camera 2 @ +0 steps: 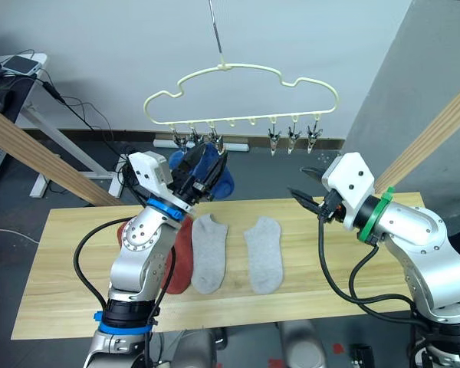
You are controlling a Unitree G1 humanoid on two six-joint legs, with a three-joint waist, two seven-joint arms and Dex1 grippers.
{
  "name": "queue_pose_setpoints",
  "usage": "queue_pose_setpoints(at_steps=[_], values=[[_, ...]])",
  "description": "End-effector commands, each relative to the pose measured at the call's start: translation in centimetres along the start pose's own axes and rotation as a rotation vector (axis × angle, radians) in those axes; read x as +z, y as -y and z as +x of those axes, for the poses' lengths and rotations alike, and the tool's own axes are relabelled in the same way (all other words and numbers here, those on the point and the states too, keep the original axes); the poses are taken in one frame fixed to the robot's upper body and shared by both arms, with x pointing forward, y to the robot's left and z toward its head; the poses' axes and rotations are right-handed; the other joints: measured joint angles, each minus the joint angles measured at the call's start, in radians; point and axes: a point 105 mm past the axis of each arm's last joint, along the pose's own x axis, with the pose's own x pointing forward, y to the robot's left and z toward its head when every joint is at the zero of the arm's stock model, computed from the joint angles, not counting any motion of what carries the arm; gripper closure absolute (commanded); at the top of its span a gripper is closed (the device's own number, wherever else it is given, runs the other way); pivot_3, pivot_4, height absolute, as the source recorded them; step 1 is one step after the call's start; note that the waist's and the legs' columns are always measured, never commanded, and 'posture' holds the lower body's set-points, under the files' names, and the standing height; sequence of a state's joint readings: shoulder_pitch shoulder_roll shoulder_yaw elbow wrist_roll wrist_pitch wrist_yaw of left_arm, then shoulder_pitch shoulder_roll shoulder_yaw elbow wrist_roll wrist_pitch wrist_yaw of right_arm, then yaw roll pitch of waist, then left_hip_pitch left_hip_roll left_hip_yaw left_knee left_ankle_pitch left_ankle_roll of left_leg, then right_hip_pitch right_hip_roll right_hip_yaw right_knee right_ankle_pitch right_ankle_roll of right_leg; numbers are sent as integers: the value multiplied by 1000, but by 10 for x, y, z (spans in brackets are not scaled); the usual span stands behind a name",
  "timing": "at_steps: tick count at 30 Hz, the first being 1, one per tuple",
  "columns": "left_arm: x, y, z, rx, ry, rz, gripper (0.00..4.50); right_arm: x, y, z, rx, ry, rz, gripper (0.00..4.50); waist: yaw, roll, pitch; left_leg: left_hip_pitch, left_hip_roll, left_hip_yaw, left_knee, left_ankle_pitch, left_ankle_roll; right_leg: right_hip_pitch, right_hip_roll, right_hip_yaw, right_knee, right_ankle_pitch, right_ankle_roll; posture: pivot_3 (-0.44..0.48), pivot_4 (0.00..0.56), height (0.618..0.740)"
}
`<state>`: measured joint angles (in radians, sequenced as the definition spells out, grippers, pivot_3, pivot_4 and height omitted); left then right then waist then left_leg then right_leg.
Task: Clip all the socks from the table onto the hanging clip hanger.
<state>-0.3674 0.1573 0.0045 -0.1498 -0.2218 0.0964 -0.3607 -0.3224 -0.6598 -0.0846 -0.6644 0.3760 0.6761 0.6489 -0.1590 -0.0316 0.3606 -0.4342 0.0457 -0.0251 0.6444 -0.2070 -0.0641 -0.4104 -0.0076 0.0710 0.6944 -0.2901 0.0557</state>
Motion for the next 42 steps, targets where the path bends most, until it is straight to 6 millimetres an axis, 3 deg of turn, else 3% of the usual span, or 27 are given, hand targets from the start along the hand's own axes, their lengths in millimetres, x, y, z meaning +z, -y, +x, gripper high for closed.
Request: queue_pose_setpoints(at_steps=[1, 17, 32, 35, 40, 42], values=[[11, 8, 5, -25, 52, 9, 1910, 12, 1, -6, -15, 33, -41, 2236, -3, 0, 0, 0, 0, 0, 0, 0, 0, 0, 0, 0, 0, 0, 0, -333, 329, 732], [21, 2, 18, 56, 102, 9, 1910, 27, -6, -5, 86, 113, 22, 2236, -13, 0, 0, 0, 0, 0, 0, 0, 0, 0, 0, 0, 0, 0, 0, -347, 327, 732], [29, 0, 23, 101, 131, 14, 1910, 24, -8, -3, 145, 97, 17, 2236, -14, 0, 0, 0, 0, 0, 0, 0, 0, 0, 0, 0, -1, 0, 0, -344, 326, 732], [29, 0, 23, 98, 128, 12, 2529, 24, -8, -4, 144, 96, 17, 2236, -14, 0, 0, 0, 0, 0, 0, 0, 0, 0, 0, 0, -1, 0, 0, -342, 325, 732], [28, 1, 24, 87, 123, 7, 3928, 25, -8, -4, 145, 100, 23, 2236, -14, 0, 0, 0, 0, 0, 0, 0, 0, 0, 0, 0, -1, 0, 0, -344, 326, 732], [28, 1, 24, 86, 122, 8, 4238, 25, -9, -3, 147, 102, 26, 2236, -14, 0, 0, 0, 0, 0, 0, 0, 0, 0, 0, 0, -1, 0, 0, -346, 325, 732]])
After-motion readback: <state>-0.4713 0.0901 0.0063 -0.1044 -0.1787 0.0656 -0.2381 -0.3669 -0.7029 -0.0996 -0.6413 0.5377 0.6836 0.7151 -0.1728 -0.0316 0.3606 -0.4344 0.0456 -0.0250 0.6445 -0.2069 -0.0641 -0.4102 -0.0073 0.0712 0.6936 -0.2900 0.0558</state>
